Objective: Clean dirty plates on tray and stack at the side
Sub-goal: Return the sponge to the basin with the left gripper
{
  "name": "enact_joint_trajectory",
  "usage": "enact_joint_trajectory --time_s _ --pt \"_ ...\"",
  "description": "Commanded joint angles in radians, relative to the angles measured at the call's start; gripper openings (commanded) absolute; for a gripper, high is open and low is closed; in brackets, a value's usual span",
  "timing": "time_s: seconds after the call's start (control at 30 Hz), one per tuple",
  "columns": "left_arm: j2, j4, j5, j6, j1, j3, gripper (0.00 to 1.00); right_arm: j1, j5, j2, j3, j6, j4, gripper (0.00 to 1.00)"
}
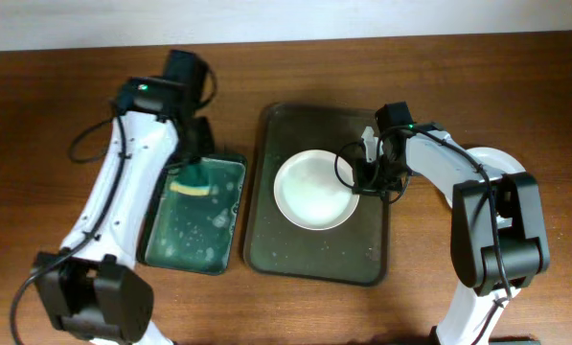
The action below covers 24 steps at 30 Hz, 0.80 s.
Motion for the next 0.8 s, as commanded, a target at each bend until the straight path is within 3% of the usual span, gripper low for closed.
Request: enact_joint_trajectory --time_s 0.0,0.07,0.17,0.27,0.3,0.33,0.4,0.43,0.53,0.63,0.77 --pt "0.003 0.132 -0.002 0.090 0.037 -0.212 0.00 -0.006 0.085 0.034 -0.010 -0.008 -0.007 0.04" --pt "0.003 0.264 0.003 0.104 0.040 -0.351 0.00 -0.006 0.085 0.034 -0.010 -0.008 -0.007 0.04" --pt "0.003 0.415 0.054 0.104 0.042 -0.478 0.11 -0.006 0.085 0.034 -0.010 -0.008 -0.006 0.04" --pt "-0.020 0.403 0.110 0.105 0.042 -0.456 0.48 -0.006 0.085 0.034 -0.010 -0.008 0.010 0.06" --pt "-0.042 0.386 0.122 0.105 0.042 -0.441 0.70 -0.006 0.085 0.034 -0.010 -0.008 0.019 0.12" --pt "-0.067 0.370 0.127 0.105 0.042 -0.425 0.74 -0.006 0.085 0.034 -0.010 -0.008 0.029 0.15" --pt "-0.119 0.340 0.143 0.105 0.042 -0.403 0.76 -0.006 0.084 0.034 -0.010 -0.007 0.039 0.14" --pt "-0.166 0.324 0.164 0.105 0.042 -0.393 0.76 -0.006 0.084 0.034 -0.010 -0.007 0.039 0.04" --pt "-0.303 0.312 0.196 0.105 0.042 -0.386 0.82 -0.002 0.088 -0.009 -0.009 -0.015 -0.002 0.04" --pt "-0.388 0.306 0.193 0.104 0.042 -0.386 1.00 0.042 0.253 -0.116 -0.009 0.053 -0.033 0.04" --pt "-0.400 0.306 0.193 0.104 0.042 -0.386 1.00 0.135 0.516 -0.265 -0.009 0.111 -0.093 0.04"
